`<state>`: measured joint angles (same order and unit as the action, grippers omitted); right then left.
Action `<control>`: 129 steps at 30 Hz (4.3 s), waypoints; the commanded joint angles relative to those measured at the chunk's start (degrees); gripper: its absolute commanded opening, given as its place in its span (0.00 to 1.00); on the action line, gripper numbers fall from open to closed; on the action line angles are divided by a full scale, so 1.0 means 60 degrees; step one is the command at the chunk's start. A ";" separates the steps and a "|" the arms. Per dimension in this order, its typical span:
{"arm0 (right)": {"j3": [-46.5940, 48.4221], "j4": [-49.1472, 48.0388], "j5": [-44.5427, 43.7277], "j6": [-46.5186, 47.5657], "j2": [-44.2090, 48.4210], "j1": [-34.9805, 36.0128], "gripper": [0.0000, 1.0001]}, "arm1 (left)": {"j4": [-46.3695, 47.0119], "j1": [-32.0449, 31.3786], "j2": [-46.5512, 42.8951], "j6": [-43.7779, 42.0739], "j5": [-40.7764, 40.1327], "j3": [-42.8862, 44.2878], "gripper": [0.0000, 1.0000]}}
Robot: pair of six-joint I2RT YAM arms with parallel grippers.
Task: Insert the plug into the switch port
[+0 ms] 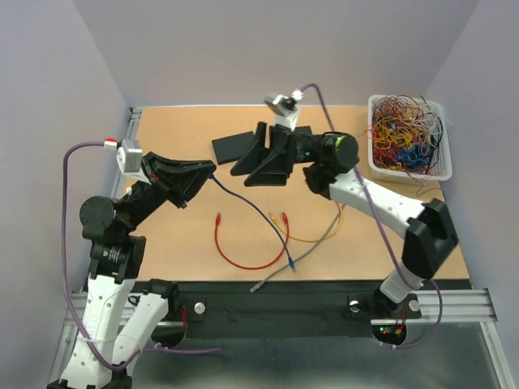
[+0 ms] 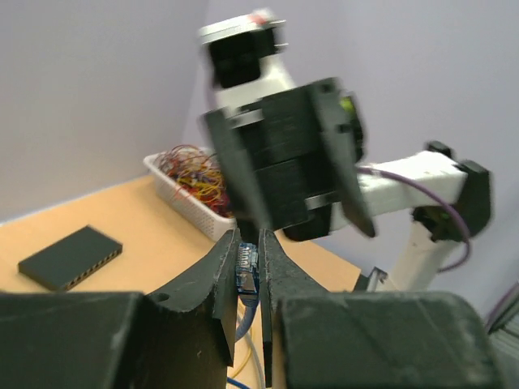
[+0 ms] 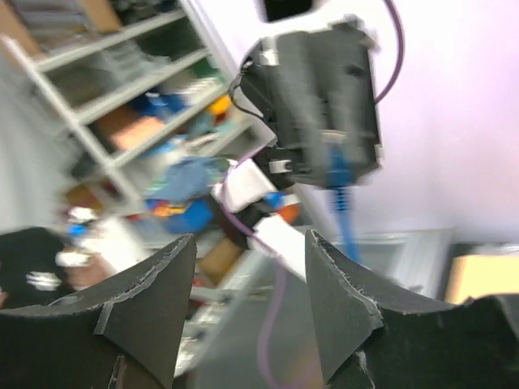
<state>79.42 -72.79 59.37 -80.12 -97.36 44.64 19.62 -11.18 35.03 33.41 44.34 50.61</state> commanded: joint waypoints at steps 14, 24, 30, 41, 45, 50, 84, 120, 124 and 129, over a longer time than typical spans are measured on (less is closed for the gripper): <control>0.1806 1.3699 -1.0976 1.3922 0.1846 0.2328 0.37 | -0.5495 -0.0012 0.2145 0.0775 -0.4956 0.2316 0.00; 0.3095 1.4037 -1.2196 1.4524 0.0379 0.2945 0.34 | -0.5965 -0.0012 0.2439 0.0394 -0.5339 0.2742 0.00; 0.3375 1.4036 -1.1742 1.4320 0.0201 0.2945 0.32 | -0.5745 -0.0012 0.2409 0.0438 -0.5236 0.2317 0.00; 0.3917 1.3890 -1.0614 1.3939 -0.0062 0.2945 0.33 | -0.5540 -0.0012 0.2336 0.0438 -0.5046 0.2039 0.00; 0.4107 1.3788 -1.0321 1.3793 -0.0194 0.2945 0.33 | -0.5540 -0.0012 0.2278 0.0423 -0.5017 0.2009 0.00; 0.4312 1.3744 -1.0262 1.3704 -0.0413 0.2945 0.32 | -0.5525 -0.0012 0.2205 0.0452 -0.4929 0.1951 0.00; 0.4678 1.3612 -1.1566 1.3031 -0.0911 0.2945 0.24 | -0.5569 -0.0012 0.1487 0.0672 -0.4841 0.2010 0.00; 0.2042 1.2206 -1.1625 1.2928 0.0670 0.2931 0.00 | -0.4778 -0.0012 0.1941 0.0320 -0.4899 0.0882 0.42; 0.2086 1.2206 -1.1609 1.2899 0.0553 0.2931 0.01 | -0.4690 -0.0012 0.1707 0.0321 -0.4928 0.0867 0.52; 0.2072 1.2206 -1.2033 1.2855 0.0553 0.2931 0.00 | -0.4764 -0.0012 0.1458 0.0306 -0.5148 0.0969 0.53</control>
<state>90.89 3.84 -10.61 -2.44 -95.39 62.59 -12.64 -11.16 45.71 35.64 13.45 55.83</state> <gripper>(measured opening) 0.205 0.524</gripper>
